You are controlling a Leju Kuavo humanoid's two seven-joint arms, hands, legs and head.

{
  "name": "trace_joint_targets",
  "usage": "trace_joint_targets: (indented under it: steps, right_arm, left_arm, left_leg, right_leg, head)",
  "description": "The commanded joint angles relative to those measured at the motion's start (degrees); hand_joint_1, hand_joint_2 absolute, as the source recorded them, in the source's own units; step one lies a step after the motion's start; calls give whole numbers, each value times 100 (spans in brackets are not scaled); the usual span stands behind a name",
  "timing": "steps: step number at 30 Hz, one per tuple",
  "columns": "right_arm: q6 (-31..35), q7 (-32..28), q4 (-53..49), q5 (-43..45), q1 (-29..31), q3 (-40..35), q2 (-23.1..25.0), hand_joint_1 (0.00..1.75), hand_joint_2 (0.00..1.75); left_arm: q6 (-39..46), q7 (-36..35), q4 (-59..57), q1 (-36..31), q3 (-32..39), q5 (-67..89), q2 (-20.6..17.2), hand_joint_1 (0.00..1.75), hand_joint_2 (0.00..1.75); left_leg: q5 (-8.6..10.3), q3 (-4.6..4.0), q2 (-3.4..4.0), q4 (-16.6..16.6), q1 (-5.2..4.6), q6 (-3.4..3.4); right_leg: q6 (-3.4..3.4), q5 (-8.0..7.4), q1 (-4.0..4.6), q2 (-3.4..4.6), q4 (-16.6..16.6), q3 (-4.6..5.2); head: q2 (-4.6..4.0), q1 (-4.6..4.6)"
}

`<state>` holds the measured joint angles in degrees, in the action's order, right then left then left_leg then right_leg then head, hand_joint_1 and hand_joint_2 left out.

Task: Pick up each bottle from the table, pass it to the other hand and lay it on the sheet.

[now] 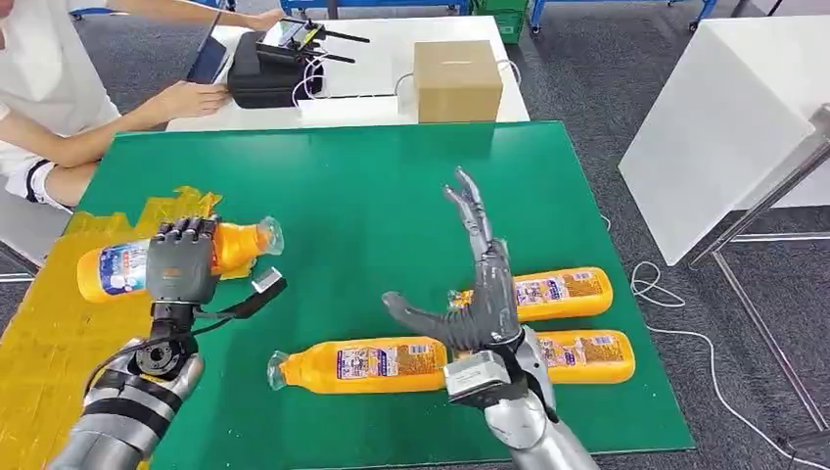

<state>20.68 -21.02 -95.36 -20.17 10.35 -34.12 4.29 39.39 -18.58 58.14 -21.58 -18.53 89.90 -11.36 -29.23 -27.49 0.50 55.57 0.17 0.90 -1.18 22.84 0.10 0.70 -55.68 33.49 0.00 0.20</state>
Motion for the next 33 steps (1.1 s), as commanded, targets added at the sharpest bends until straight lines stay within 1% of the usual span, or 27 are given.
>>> trace_joint_targets:
  steps: [1, 2, 6, 12, 13, 14, 15, 17, 18, 19, 22, 24, 26, 31, 33]
  right_arm:
    - [-130, -22, -99, 7, -165, 325, -333, 0, 175]
    - [-130, -22, -99, 7, -165, 325, -333, 0, 175]
    - [-245, 30, 20, 17, -147, 293, -326, 0, 175]
    - [-242, 27, 35, 21, -165, 289, -322, 0, 175]
    - [-305, 86, 77, -34, -154, 273, -328, 0, 175]
    - [-347, 122, 135, -84, -149, 247, -334, 0, 175]
    - [-382, 146, 202, -123, -141, 211, -337, 0, 175]
    - [-448, 197, 352, -217, -120, 132, -333, 0, 175]
    - [-487, 233, 452, -283, -101, 88, -316, 0, 175]
    - [-509, 269, 545, -310, -85, 65, -299, 0, 175]
    - [-509, 269, 545, -310, -85, 65, -299, 0, 175]
    - [-509, 269, 545, -310, -85, 65, -299, 0, 175]
    - [-582, 351, 638, -351, -52, 47, -304, 0, 175]
    - [-889, 581, 1059, -944, 145, -253, -460, 0, 175]
    - [-1040, 657, 1211, -1150, 229, -402, -501, 0, 175]
  left_arm:
    - [29, 461, -2348, -601, 430, 10, 84, 175, 175]
    - [29, 461, -2348, -601, 430, 10, 84, 175, 175]
    - [24, 565, -2522, -604, 641, -46, 205, 175, 175]
    - [38, 564, -2526, -592, 645, -39, 213, 175, 175]
    - [61, 660, -2519, -573, 805, -73, 265, 122, 175]
    - [61, 733, -2281, -458, 906, -68, 281, 0, 175]
    - [61, 818, -2227, -408, 983, -163, 317, 0, 175]
    - [61, 1107, -2242, -377, 1177, -465, 429, 0, 175]
    - [61, 1328, -2142, -351, 1345, -663, 518, 0, 175]
    - [61, 1624, -2126, -332, 1523, -1008, 627, 0, 175]
    - [61, 1624, -2126, -332, 1523, -1008, 627, 0, 175]
    - [61, 1624, -2126, -332, 1523, -1008, 627, 0, 175]
    - [61, 1845, -2078, -334, 1678, -1242, 701, 0, 175]
    - [61, 2152, -2156, -343, 1905, -1563, 824, 0, 175]
    - [61, 2242, -2197, -369, 1936, -1642, 853, 0, 175]
  left_leg:
    - [-4, 32, -17, -15, 11, -5]
    - [-1, 15, -12, -8, 3, -2]
    - [-3, 13, -18, -4, 6, -3]
    - [-2, 10, -16, -5, 6, -3]
    - [-2, 6, -17, -3, 6, -3]
    - [-1, 1, -12, -2, 3, -2]
    - [-3, 9, -18, -4, 6, -3]
    - [-1, 6, -7, -6, 2, -1]
    - [-5, 25, -16, -12, 9, -4]
    - [-1, 8, -11, -7, 2, -1]
    - [-2, 14, -15, -9, 5, -1]
    - [-1, 1, -7, -4, 2, -1]
    - [-2, 4, -8, -5, 3, -1]
    - [-4, 19, -10, -11, 9, -3]
    - [-1, 5, -7, -6, 3, -1]
  right_leg:
    - [-5, 5, 11, -19, 21, -40]
    - [-4, 4, 2, -14, 10, -19]
    - [-5, 5, 6, -19, 10, -21]
    - [-3, 3, 6, -18, 10, -18]
    - [-3, 2, 6, -19, 10, -15]
    - [-3, 2, 3, -14, 6, -7]
    - [-4, 4, 6, -21, 11, -18]
    - [-4, 1, 2, -9, 9, -10]
    - [-6, 5, 10, -18, 20, -33]
    - [-4, 1, 2, -13, 11, -14]
    - [-6, 2, 4, -17, 15, -23]
    - [-3, 0, 1, -8, 8, -7]
    - [-3, 1, 1, -8, 8, -11]
    - [-5, 1, 6, -11, 18, -28]
    - [-3, 0, 0, -8, 10, -12]
  head:
    - [0, -2]
    - [0, -2]
    - [0, 0]
    - [0, -2]
    - [0, -2]
    - [0, -2]
    - [0, -2]
    - [0, -2]
    - [0, -2]
    - [0, -2]
    - [0, -2]
    - [0, 0]
    - [0, -2]
    - [0, -2]
    - [0, -2]
